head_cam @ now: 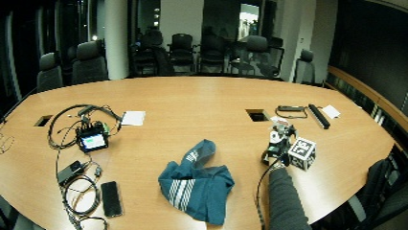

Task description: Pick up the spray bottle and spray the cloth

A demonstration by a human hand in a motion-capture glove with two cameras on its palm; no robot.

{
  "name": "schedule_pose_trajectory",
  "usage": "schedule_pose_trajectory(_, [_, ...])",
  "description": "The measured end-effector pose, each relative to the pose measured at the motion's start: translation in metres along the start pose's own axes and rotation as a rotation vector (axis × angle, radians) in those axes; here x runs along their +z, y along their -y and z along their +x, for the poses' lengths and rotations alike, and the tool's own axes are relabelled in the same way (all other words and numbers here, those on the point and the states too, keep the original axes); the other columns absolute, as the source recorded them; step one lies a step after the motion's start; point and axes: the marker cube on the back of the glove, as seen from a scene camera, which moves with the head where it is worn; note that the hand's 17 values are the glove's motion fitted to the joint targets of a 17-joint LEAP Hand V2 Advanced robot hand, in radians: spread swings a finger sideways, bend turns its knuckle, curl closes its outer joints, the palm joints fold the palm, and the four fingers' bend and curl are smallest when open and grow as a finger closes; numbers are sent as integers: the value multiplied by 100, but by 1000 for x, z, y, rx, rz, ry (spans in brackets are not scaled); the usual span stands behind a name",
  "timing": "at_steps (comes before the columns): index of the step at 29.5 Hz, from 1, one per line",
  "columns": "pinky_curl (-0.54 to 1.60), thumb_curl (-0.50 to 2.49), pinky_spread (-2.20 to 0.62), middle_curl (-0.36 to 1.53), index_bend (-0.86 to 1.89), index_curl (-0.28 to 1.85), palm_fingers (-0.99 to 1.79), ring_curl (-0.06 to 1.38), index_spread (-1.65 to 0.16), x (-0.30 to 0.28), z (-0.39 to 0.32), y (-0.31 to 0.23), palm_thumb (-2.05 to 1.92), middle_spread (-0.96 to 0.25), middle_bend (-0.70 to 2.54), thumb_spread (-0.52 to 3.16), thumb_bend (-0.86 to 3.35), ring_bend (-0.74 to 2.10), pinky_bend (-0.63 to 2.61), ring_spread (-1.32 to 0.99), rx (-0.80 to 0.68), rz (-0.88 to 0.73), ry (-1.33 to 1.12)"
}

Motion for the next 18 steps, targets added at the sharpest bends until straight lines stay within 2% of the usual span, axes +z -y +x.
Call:
schedule_pose_trajectory(9, [43, 53, -30, 49, 14, 34, 134, 47, -28, -9, 10, -6, 90, -20, 43, 84, -2, 69, 58, -20, -50, -39, -1])
schedule_pose_trajectory(14, [43, 56, -32, 52, 15, 35, 132, 48, -28, 13, 22, -4, 89, -21, 46, 85, -2, 71, 62, -20, -39, -143, -10])
schedule_pose_trajectory(18, [44, 57, -32, 53, 14, 36, 130, 48, -27, 22, 21, -6, 88, -20, 46, 88, -2, 73, 63, -19, -99, -212, -45])
